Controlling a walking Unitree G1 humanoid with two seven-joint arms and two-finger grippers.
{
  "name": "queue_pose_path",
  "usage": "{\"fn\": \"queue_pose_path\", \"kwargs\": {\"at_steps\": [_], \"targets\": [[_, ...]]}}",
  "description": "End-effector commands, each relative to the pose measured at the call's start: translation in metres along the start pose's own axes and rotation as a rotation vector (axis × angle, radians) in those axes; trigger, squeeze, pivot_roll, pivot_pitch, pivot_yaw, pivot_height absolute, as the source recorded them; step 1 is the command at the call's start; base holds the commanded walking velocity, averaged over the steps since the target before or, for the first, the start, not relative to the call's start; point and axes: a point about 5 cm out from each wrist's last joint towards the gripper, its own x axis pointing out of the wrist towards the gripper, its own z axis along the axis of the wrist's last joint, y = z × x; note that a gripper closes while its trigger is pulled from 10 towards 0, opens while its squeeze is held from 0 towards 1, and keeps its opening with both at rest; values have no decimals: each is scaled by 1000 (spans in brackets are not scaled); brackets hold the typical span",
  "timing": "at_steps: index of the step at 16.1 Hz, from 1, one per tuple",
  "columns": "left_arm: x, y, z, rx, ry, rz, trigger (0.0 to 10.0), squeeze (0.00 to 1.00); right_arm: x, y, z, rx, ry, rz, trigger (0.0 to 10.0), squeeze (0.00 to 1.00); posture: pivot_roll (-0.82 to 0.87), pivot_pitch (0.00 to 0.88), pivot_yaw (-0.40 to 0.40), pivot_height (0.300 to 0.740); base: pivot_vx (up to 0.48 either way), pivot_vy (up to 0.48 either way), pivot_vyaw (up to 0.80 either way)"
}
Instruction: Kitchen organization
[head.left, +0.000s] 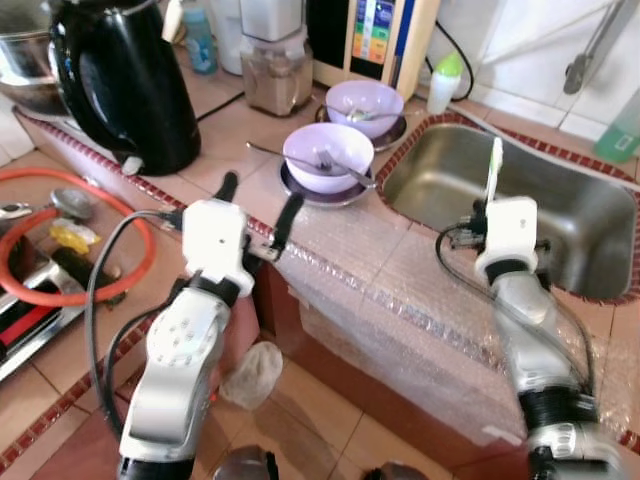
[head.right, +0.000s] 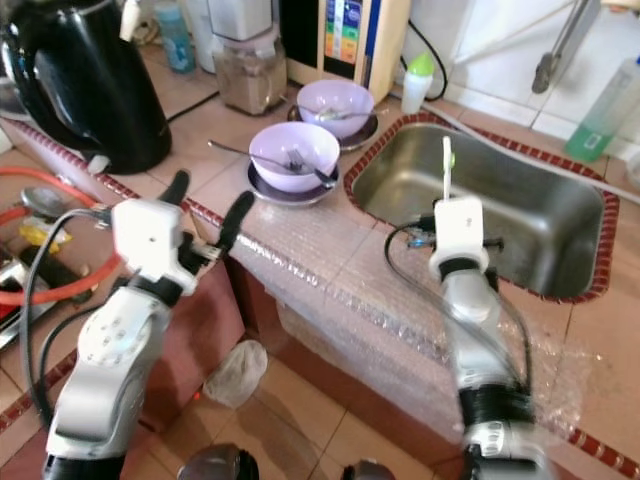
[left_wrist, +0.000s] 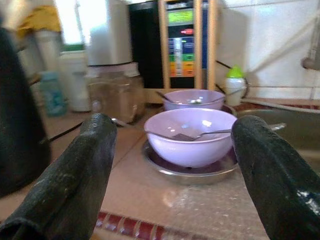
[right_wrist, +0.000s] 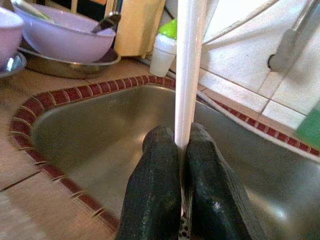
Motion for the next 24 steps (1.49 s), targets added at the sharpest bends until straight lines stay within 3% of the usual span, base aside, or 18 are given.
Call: {"fn": "queue_pose_path", "kwargs": {"at_steps": [1, 3, 7, 9, 11, 14, 18, 24], "targets": [[-2, 2, 5, -8, -7, 23, 10000, 0, -3, -4, 5, 6, -18, -44, 10000, 0, 24, 0, -12, 740, 0, 0, 0], [0, 2, 9, 1, -24, 20, 10000, 0, -14, -4, -2, 53, 39, -117, 10000, 0, 33, 0, -29, 740, 0, 0, -800], [3, 9, 10, -1, -15, 12, 10000, 0, -10, -4, 8, -2, 9, -80, 10000, 0, 29, 0, -2, 740, 0, 0, -800], [2, 7, 5, -37, 8, 12, 10000, 0, -7, -10, 8, 12, 9, -119, 10000, 0, 22, 0, 13, 740, 0, 0, 0], [3, -2, 3, -59, 6, -21, 10000, 0, -9, -6, 3, -10, 28, -115, 10000, 0, 17, 0, 11, 740, 0, 0, 0], [1, -1, 3, -66, 10, -19, 10000, 0, -14, 0, -3, 11, 61, -112, 10000, 0, 15, 0, 6, 740, 81, 0, 0], [6, -1, 9, -60, -12, -36, 10000, 0, -5, 7, 7, 25, 15, -99, 10000, 0, 11, 0, 24, 740, 252, 0, -664], [10, -9, 13, -61, -30, -69, 10000, 0, 2, 8, 12, 24, -6, -96, 10000, 0, 14, 0, 17, 740, 296, 0, 0]]}}
